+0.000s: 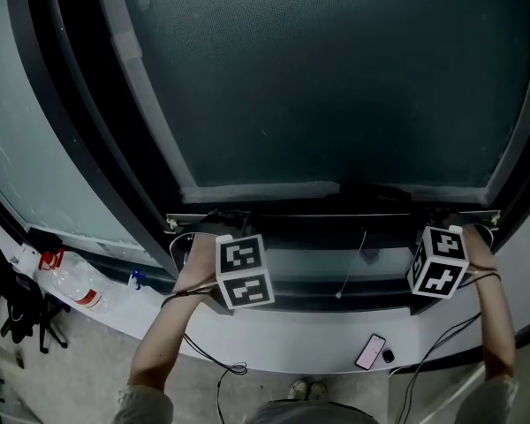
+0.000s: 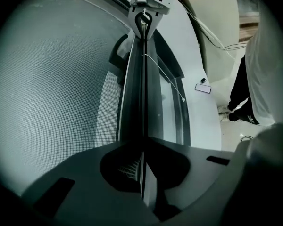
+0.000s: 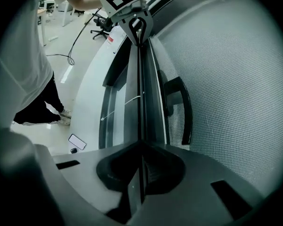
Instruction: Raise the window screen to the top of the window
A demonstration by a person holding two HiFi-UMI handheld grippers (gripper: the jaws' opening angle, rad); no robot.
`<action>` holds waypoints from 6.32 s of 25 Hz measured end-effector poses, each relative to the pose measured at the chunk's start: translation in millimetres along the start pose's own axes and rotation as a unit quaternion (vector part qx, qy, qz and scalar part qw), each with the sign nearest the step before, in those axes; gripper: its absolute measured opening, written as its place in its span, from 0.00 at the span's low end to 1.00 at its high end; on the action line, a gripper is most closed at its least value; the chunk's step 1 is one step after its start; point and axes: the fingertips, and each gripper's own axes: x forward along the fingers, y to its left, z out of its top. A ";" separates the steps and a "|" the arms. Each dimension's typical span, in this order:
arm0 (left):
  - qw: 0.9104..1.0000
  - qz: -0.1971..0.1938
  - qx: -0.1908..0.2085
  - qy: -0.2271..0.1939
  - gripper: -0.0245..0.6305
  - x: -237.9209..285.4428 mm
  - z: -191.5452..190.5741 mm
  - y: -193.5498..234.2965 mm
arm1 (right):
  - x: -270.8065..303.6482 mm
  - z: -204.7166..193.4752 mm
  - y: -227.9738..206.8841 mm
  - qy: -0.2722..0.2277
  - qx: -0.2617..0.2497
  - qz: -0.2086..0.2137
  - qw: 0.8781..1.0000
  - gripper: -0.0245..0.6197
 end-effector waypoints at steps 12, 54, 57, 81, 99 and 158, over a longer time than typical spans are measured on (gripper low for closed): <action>0.998 -0.051 -0.019 -0.018 0.07 0.5 0.0 -5.8 | -1.0 1.1 5.7 0.003 -0.006 0.057 0.998 0.06; 0.960 0.279 0.013 0.020 0.07 -244.7 29.4 266.0 | -257.4 34.3 -251.1 -0.010 -0.035 -0.252 0.967 0.07; 0.953 0.304 0.009 0.017 0.07 -263.8 32.2 285.4 | -278.7 37.3 -268.9 -0.014 -0.030 -0.276 0.960 0.07; 0.879 0.477 0.017 0.022 0.07 -451.1 54.2 464.8 | -471.3 62.8 -439.3 -0.022 -0.011 -0.481 0.876 0.07; 0.847 0.531 0.023 0.007 0.07 -501.7 61.0 509.0 | -524.3 68.4 -480.7 -0.025 -0.015 -0.536 0.843 0.07; 0.729 0.237 -0.510 -0.392 0.04 -177.0 31.5 -145.7 | -167.0 68.7 178.5 -0.410 0.560 -0.228 0.683 0.05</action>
